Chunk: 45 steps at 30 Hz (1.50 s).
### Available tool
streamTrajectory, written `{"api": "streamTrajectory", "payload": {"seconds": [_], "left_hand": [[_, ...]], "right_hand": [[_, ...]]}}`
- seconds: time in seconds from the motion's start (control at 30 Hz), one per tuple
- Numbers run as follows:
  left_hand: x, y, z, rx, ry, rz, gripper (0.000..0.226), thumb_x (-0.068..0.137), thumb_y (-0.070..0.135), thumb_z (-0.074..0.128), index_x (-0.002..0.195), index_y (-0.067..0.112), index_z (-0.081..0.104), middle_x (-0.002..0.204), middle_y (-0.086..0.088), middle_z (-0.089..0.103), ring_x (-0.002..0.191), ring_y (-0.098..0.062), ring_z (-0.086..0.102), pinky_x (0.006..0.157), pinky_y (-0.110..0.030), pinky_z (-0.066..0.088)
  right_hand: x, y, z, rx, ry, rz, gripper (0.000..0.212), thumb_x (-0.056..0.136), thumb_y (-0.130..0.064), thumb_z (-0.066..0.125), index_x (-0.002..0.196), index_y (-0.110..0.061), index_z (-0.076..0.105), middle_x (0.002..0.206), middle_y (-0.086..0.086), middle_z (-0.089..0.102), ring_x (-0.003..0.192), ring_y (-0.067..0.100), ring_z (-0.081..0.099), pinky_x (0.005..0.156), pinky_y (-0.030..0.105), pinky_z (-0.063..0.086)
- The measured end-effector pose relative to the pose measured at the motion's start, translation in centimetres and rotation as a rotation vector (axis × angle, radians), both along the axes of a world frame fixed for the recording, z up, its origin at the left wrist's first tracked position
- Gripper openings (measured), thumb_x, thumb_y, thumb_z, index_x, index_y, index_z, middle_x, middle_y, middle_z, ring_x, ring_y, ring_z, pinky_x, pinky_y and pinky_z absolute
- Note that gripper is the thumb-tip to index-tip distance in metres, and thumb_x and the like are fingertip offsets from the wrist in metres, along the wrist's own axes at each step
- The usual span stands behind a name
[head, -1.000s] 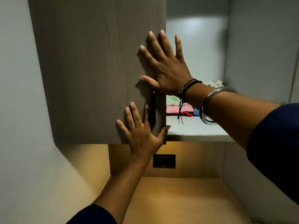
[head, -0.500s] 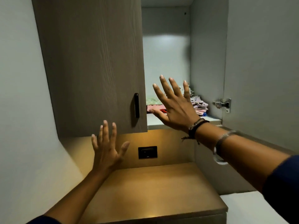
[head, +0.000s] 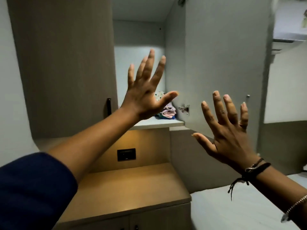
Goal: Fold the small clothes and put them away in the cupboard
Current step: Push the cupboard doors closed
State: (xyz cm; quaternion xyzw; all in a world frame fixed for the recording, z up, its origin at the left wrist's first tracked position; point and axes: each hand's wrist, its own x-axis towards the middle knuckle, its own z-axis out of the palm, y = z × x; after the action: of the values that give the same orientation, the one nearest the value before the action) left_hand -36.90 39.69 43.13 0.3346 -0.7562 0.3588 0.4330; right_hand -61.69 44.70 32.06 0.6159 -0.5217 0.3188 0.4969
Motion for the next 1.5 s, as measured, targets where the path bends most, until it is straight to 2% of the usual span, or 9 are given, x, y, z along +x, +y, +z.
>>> {"api": "streamTrajectory", "payload": {"seconds": [0.13,0.2,0.3,0.43,0.6,0.83,1.03,1.27,1.5], "left_hand": [[-10.1,2.3,2.6,-0.092,-0.1,0.021,0.093,0.085,0.078,0.024,0.156,0.019,0.015,0.165,-0.016,0.007,0.152,-0.032,0.009,0.119,-0.059,0.004],[-15.4,3.2,3.2,-0.159,-0.18,0.04,0.091,0.086,0.076,0.027,0.156,0.018,0.018,0.164,-0.017,0.01,0.152,-0.032,0.01,0.12,-0.058,0.004],[-23.0,4.6,3.8,-0.241,-0.335,0.06,0.087,0.088,0.074,0.025,0.154,0.018,0.024,0.163,-0.017,0.016,0.151,-0.032,0.012,0.121,-0.055,0.003],[-29.2,4.9,5.0,-0.193,-0.469,0.251,0.088,0.086,0.076,0.022,0.153,0.018,0.029,0.164,-0.017,0.009,0.152,-0.032,0.003,0.121,-0.052,-0.003],[-28.4,4.3,5.3,-0.214,-0.415,0.544,0.097,0.084,0.074,0.031,0.151,0.003,0.029,0.163,-0.022,0.006,0.152,-0.035,0.001,0.121,-0.049,-0.003],[-18.8,4.0,4.7,-0.257,-0.281,0.617,0.098,0.084,0.079,0.021,0.156,0.013,0.014,0.163,-0.022,0.003,0.152,-0.035,0.001,0.121,-0.049,0.0],[-7.7,0.2,4.9,-0.254,-0.248,0.638,0.096,0.083,0.08,0.024,0.155,0.016,0.019,0.163,-0.024,0.006,0.151,-0.038,0.004,0.12,-0.047,-0.002],[4.1,-9.8,4.7,-0.202,-0.239,0.697,0.096,0.085,0.08,0.022,0.156,0.017,0.012,0.163,-0.024,0.005,0.151,-0.039,0.003,0.119,-0.047,-0.004],[9.7,-19.6,4.4,-0.168,-0.187,0.566,0.093,0.087,0.078,0.023,0.156,0.016,0.011,0.163,-0.023,0.007,0.151,-0.039,0.005,0.119,-0.045,-0.006]], "right_hand": [[-8.2,0.9,-0.7,-0.106,-0.114,0.041,0.084,0.089,-0.068,0.029,0.156,-0.02,0.01,0.161,0.023,0.006,0.15,0.038,0.007,0.116,0.061,0.005],[-12.0,0.7,-1.9,-0.129,-0.281,0.14,0.086,0.089,-0.069,0.029,0.155,-0.02,0.005,0.161,0.024,0.002,0.15,0.036,0.005,0.116,0.06,0.005],[-14.6,-0.3,-3.3,0.008,-0.537,0.334,0.09,0.088,-0.073,0.017,0.155,-0.015,0.0,0.162,0.019,-0.007,0.151,0.027,-0.005,0.116,0.063,0.004],[-14.8,-2.3,-4.8,0.245,-0.538,0.578,0.094,0.087,-0.076,0.011,0.154,-0.012,-0.006,0.162,0.013,-0.016,0.151,0.021,-0.013,0.115,0.066,-0.001],[-12.4,-3.8,-5.4,0.274,-0.575,0.866,0.087,0.09,-0.072,0.018,0.151,-0.018,-0.013,0.163,0.009,-0.016,0.151,0.017,-0.011,0.116,0.066,0.005],[-1.9,-6.2,-6.4,0.251,-0.674,1.221,0.095,0.088,-0.071,0.033,0.154,-0.018,-0.009,0.164,-0.002,-0.013,0.152,0.016,-0.003,0.112,0.072,0.008],[7.4,-11.7,-6.1,0.309,-0.621,1.081,0.097,0.082,-0.082,0.016,0.154,-0.023,-0.012,0.162,0.003,-0.023,0.15,0.022,-0.015,0.115,0.062,-0.013],[15.5,-20.3,-3.3,0.223,-0.388,0.575,0.098,0.08,-0.084,0.019,0.155,-0.024,-0.002,0.162,0.015,-0.013,0.149,0.036,-0.01,0.115,0.064,-0.005],[20.2,-28.3,-2.8,0.169,-0.343,0.378,0.106,0.078,-0.085,0.028,0.156,-0.018,0.001,0.162,0.019,-0.004,0.148,0.044,-0.006,0.113,0.068,0.002]]}}
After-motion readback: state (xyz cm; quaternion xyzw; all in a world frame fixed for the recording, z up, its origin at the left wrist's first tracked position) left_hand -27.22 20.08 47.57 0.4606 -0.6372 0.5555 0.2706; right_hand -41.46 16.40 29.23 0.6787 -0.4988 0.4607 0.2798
